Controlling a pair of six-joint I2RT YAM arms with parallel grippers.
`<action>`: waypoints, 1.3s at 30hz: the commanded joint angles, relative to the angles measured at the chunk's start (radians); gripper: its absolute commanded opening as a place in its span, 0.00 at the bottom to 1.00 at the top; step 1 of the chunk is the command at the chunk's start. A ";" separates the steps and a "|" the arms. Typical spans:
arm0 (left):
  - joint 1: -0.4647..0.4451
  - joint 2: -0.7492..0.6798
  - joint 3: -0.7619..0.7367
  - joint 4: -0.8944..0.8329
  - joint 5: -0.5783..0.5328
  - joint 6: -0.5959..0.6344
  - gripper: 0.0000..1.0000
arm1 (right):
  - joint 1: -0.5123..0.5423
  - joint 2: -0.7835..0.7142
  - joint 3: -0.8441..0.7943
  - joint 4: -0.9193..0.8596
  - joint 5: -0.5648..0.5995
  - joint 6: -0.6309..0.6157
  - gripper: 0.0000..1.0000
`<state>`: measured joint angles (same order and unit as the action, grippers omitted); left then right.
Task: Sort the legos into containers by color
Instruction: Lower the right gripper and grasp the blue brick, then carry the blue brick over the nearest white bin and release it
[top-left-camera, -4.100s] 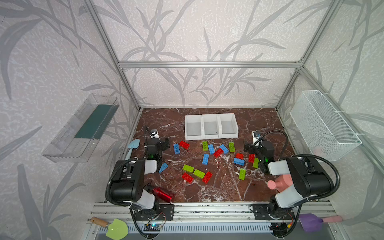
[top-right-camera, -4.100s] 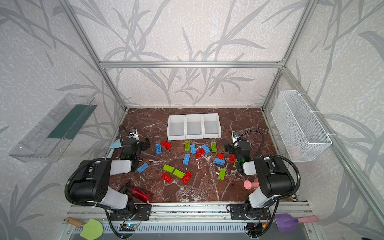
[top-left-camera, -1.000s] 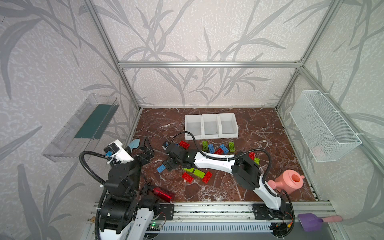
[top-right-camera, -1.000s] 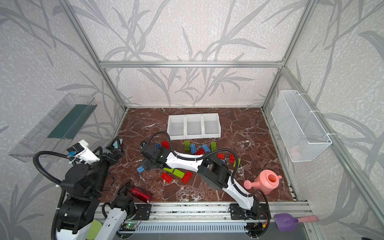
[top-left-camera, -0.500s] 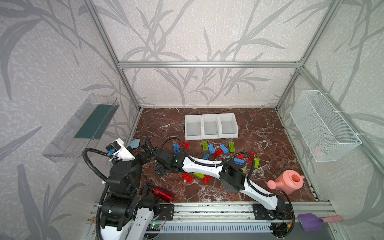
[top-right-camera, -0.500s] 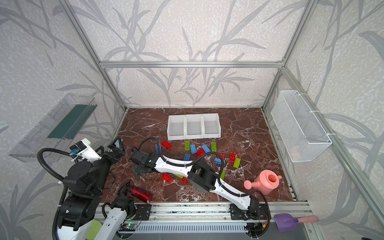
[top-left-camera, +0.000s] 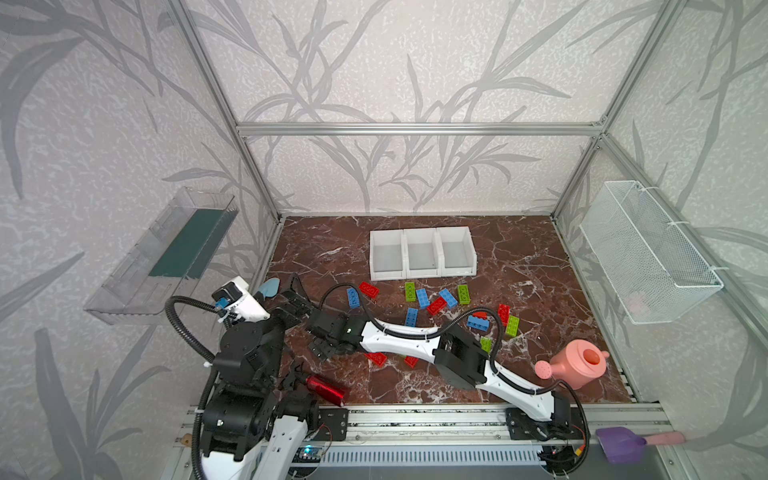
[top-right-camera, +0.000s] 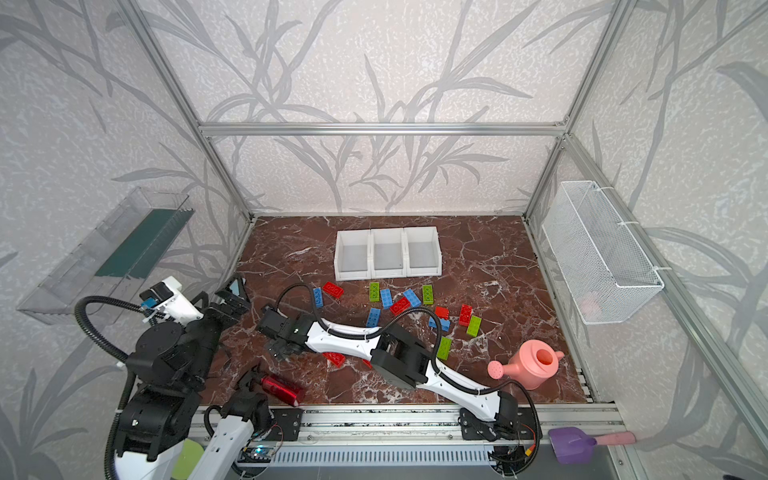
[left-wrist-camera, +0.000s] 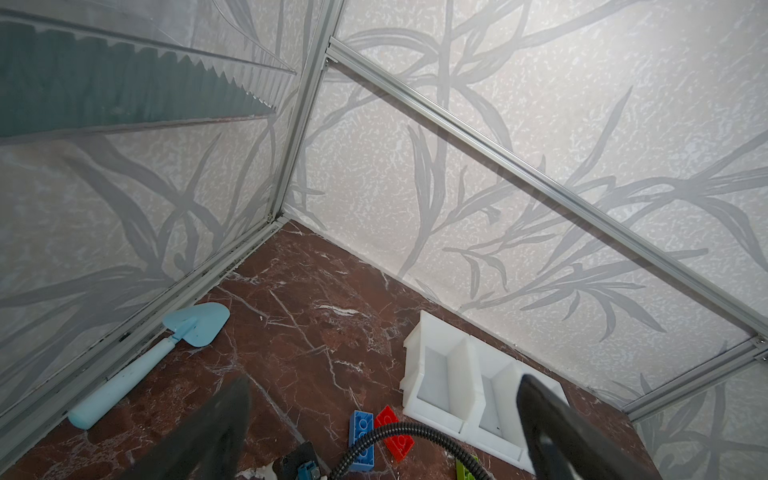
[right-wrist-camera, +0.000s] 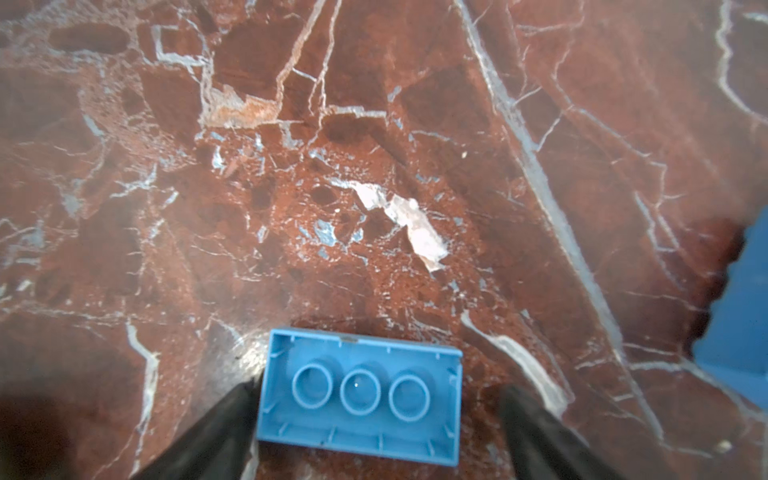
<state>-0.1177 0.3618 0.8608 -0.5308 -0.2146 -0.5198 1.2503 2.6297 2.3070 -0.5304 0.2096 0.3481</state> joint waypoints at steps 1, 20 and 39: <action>-0.002 0.009 -0.013 -0.001 -0.003 -0.013 0.99 | 0.004 0.027 0.026 -0.041 0.030 -0.009 0.80; -0.001 0.021 -0.030 0.011 -0.007 -0.016 0.99 | -0.018 -0.274 -0.312 0.159 0.051 -0.022 0.48; 0.002 0.049 -0.046 0.023 0.021 -0.037 0.99 | -0.358 -0.456 -0.422 0.155 -0.125 -0.039 0.48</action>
<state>-0.1177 0.4000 0.8223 -0.5213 -0.2035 -0.5430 0.9340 2.1605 1.8366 -0.3580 0.1303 0.3099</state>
